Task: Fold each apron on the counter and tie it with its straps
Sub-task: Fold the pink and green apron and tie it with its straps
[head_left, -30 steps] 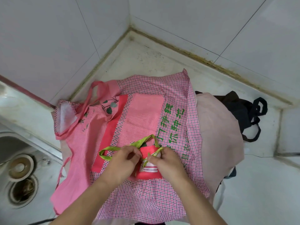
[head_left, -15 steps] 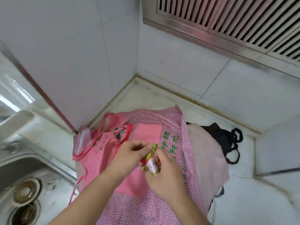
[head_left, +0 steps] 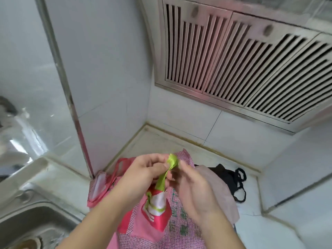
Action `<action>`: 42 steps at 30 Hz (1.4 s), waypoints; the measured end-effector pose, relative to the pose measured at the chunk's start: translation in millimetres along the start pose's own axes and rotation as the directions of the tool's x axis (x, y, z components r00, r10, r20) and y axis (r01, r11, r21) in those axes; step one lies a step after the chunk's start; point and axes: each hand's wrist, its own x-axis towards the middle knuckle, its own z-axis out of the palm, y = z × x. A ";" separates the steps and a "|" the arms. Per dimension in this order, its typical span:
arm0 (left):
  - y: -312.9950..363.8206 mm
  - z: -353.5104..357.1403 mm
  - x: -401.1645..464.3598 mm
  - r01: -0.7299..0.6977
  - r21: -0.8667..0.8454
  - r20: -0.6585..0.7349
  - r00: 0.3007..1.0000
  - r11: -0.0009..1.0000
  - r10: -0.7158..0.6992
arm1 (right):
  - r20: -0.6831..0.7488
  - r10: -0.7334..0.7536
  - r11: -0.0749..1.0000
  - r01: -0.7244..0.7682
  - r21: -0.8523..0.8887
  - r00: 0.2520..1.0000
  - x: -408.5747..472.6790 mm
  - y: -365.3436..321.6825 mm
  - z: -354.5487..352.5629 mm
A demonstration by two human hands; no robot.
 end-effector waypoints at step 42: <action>213.7 -90.5 -491.4 -0.399 0.386 -0.561 0.615 0.832 0.555 | 0.848 -0.024 0.992 0.118 -0.046 0.529 -197.8 -45.9 393.6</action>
